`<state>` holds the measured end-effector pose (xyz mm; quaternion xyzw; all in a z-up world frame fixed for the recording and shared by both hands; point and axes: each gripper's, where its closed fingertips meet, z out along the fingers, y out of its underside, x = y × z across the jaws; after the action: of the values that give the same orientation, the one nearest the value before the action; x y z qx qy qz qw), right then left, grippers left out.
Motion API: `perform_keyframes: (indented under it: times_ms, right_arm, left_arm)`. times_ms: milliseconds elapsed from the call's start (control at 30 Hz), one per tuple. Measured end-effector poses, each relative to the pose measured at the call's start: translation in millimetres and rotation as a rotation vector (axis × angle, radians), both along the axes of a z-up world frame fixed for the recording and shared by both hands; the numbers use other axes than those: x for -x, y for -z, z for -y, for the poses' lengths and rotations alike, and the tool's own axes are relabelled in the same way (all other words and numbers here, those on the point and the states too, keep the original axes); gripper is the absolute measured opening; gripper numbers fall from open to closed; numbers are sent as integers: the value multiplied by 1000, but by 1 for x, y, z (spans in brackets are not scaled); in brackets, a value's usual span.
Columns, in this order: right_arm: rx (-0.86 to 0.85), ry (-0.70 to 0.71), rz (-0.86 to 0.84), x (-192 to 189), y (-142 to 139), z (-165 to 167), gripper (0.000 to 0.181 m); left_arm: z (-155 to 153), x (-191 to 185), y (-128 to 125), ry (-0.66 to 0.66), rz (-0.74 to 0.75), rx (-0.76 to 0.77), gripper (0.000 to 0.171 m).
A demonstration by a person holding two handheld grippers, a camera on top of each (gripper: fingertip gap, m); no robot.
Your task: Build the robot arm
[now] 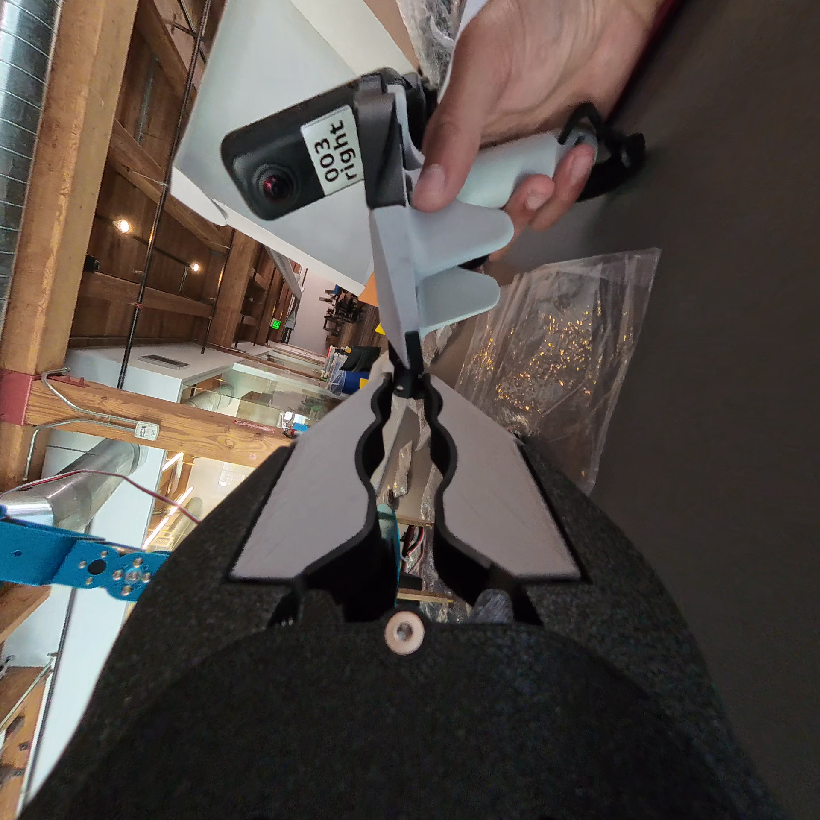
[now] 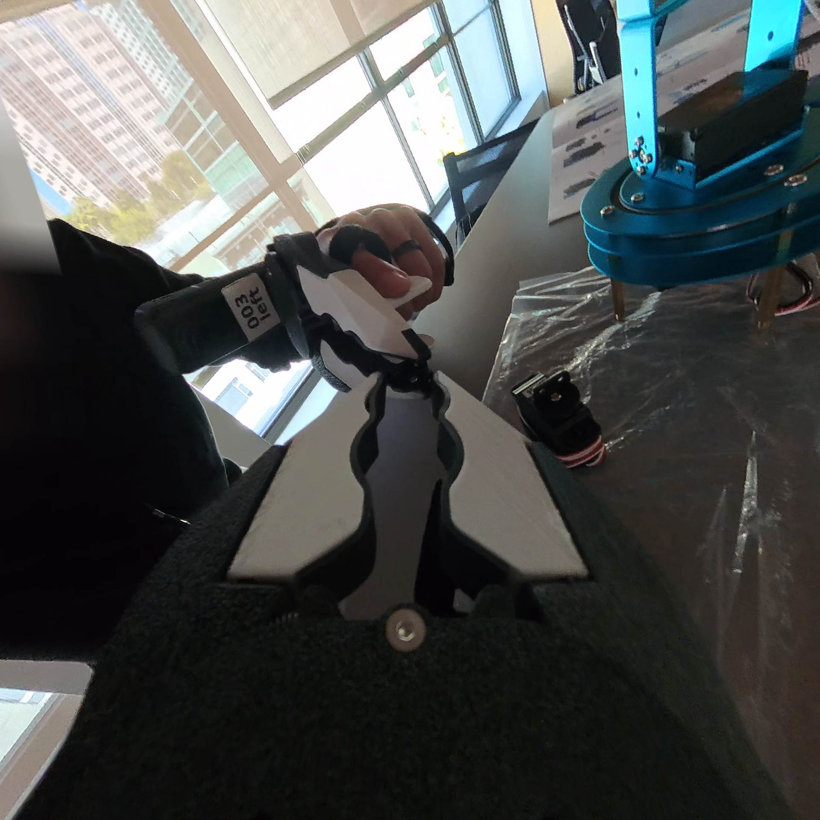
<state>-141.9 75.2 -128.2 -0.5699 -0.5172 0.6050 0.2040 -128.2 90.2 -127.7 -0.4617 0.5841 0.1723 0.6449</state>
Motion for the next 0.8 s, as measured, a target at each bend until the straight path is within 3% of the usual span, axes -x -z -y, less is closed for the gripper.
perform_keyframes:
  times_ms: [100,333,567,633,700,800]
  right_arm:
    - [56,-38,-53,-2,-8,4,25]
    - [143,-81,-109,-5,-15,7,18]
    - [106,26,-82,-5,-10,-13,17]
    - [36,93,-66,-6,-7,-23,17]
    - [-138,174,-76,-5,-8,-31,17]
    - [-360,251,-73,0,-13,-32,17]
  left_arm:
    - [4,-3,-5,33,42,25,10]
    - [9,-6,-12,75,102,52,9]
    - [-6,1,-2,10,122,105,17]
    - [-9,6,2,-1,145,159,21]
    - [-12,11,4,-22,220,275,22]
    - [-9,13,9,-23,369,555,20]
